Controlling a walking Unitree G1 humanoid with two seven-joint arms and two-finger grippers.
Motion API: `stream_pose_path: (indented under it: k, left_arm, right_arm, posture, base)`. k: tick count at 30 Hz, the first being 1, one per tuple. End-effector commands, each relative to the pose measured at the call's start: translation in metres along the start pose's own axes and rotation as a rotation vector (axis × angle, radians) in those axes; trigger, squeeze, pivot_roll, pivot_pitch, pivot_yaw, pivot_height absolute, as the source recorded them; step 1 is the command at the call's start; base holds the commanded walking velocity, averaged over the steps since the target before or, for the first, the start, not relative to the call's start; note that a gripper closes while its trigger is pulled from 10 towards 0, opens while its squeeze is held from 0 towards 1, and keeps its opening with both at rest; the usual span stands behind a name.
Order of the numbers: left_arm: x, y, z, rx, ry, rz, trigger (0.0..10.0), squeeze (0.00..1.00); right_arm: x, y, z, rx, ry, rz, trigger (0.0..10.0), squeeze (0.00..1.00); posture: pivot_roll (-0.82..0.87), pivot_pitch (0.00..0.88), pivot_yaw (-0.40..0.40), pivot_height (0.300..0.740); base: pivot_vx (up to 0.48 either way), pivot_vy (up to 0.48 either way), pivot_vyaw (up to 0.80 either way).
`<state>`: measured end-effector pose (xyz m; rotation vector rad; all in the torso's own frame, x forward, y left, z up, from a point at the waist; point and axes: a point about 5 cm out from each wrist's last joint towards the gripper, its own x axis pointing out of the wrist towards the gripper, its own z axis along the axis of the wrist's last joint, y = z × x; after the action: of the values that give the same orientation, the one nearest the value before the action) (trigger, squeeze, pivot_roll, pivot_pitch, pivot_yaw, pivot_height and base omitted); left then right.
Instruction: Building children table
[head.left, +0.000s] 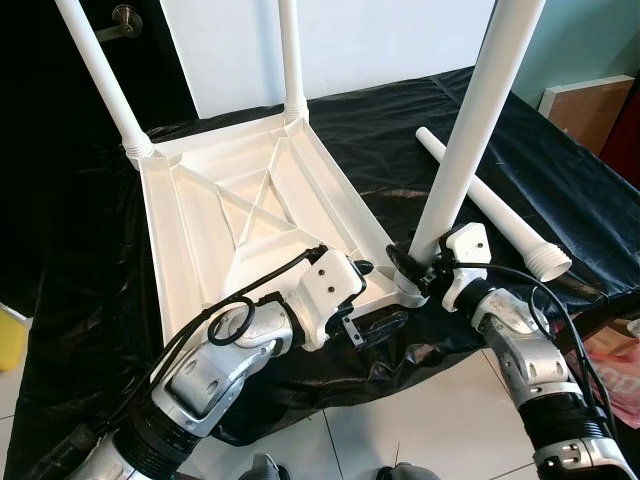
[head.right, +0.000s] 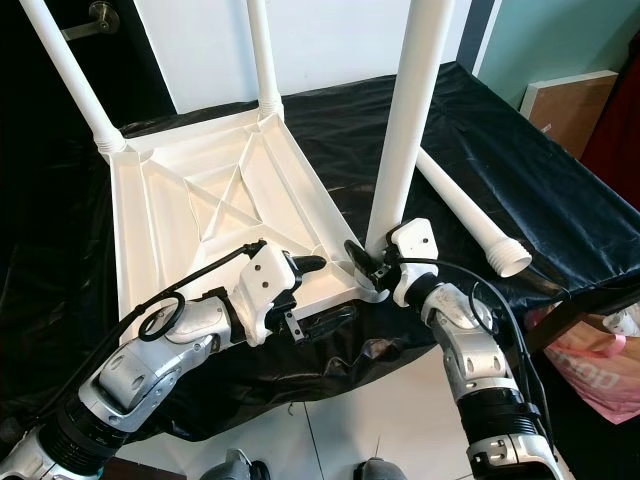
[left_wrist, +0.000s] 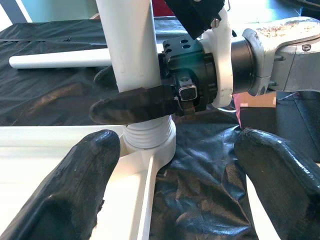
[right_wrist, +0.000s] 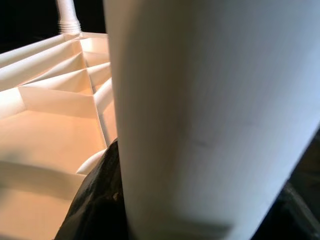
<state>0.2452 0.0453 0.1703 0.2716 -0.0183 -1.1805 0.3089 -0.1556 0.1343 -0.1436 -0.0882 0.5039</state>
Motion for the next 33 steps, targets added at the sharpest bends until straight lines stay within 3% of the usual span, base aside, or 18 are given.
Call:
stream_pose_path:
  k: [1, 2, 3, 4, 5, 6, 7, 9, 11, 17, 27, 28, 29, 33]
  left_arm:
    - [-0.002, -0.005, -0.001, 0.003, 0.009, -0.076, 10.0, 0.00]
    - [-0.002, -0.005, -0.001, 0.003, 0.009, -0.076, 10.0, 0.00]
    - [-0.002, -0.006, -0.001, 0.001, 0.009, -0.080, 10.0, 0.00]
    - [-0.002, -0.006, -0.001, 0.001, 0.009, -0.080, 10.0, 0.00]
    - [-0.002, -0.006, -0.001, 0.001, 0.009, -0.084, 10.0, 0.00]
    - [-0.002, -0.006, -0.001, 0.001, 0.009, -0.084, 10.0, 0.00]
    - [-0.001, -0.006, -0.001, 0.000, 0.008, -0.090, 10.0, 0.00]
    - [-0.001, -0.006, -0.001, 0.000, 0.008, -0.090, 10.0, 0.00]
    - [-0.001, -0.006, 0.000, 0.001, 0.006, -0.091, 10.0, 0.00]
    - [-0.001, -0.005, 0.000, 0.002, 0.004, -0.090, 10.0, 0.00]
    - [0.001, -0.005, 0.001, 0.006, 0.000, -0.088, 10.0, 0.00]
    - [0.001, -0.004, 0.001, 0.006, -0.001, -0.086, 10.0, 0.00]
    - [0.002, -0.004, 0.001, 0.007, -0.003, -0.083, 10.0, 0.00]
    - [0.002, -0.003, 0.001, 0.008, -0.006, -0.072, 10.0, 0.00]
  right_arm:
    - [-0.006, 0.000, -0.019, 0.033, 0.095, -0.054, 10.0, 0.00]
    - [-0.006, 0.000, -0.019, 0.033, 0.095, -0.054, 10.0, 0.00]
    - [-0.007, 0.003, -0.022, 0.072, 0.110, -0.146, 10.0, 0.00]
    - [-0.007, 0.003, -0.022, 0.072, 0.110, -0.146, 10.0, 0.00]
    - [-0.007, 0.008, -0.026, 0.111, 0.124, -0.268, 10.0, 0.00]
    - [-0.007, 0.008, -0.026, 0.111, 0.124, -0.268, 10.0, 0.00]
    - [-0.009, 0.018, -0.031, 0.164, 0.140, -0.478, 10.0, 0.00]
    - [-0.009, 0.018, -0.031, 0.164, 0.140, -0.478, 10.0, 0.00]
    - [-0.009, 0.025, -0.032, 0.196, 0.141, -0.572, 10.0, 0.00]
    - [-0.005, 0.038, -0.027, 0.230, 0.120, -0.561, 10.0, 0.00]
    - [-0.005, 0.038, -0.020, 0.233, 0.099, -0.559, 10.0, 0.00]
    - [-0.004, 0.037, -0.019, 0.230, 0.092, -0.551, 10.0, 0.89]
    - [-0.003, 0.037, -0.017, 0.228, 0.080, -0.546, 10.0, 1.00]
    - [-0.001, 0.037, -0.010, 0.228, 0.039, -0.505, 10.0, 1.00]
  posture:
    - [-0.05, 0.104, 0.043, 0.740]
    - [-0.05, 0.104, 0.043, 0.740]
    - [-0.05, 0.104, 0.045, 0.740]
    - [-0.05, 0.104, 0.045, 0.740]
    - [-0.05, 0.104, 0.049, 0.740]
    - [-0.05, 0.104, 0.049, 0.740]
    - [-0.05, 0.103, 0.050, 0.740]
    - [-0.05, 0.103, 0.050, 0.740]
    - [-0.05, 0.102, 0.051, 0.740]
    - [-0.05, 0.101, 0.053, 0.740]
    - [-0.06, 0.094, 0.045, 0.740]
    - [-0.06, 0.090, 0.041, 0.740]
    - [-0.06, 0.090, 0.041, 0.740]
    - [-0.06, 0.081, 0.032, 0.740]
  base:
    - [0.000, 0.000, 0.00]
    - [0.000, 0.000, 0.00]
    - [0.000, 0.000, 0.00]
    - [0.000, 0.000, 0.00]
    - [0.000, 0.000, 0.00]
    - [0.000, 0.000, 0.00]
    - [0.000, 0.000, 0.00]
    - [0.000, 0.000, 0.00]
    - [0.000, 0.000, 0.00]
    - [0.000, 0.000, 0.00]
    - [0.000, 0.000, 0.00]
    - [0.000, 0.000, 0.00]
    - [0.000, 0.000, 0.00]
    - [0.000, 0.000, 0.00]
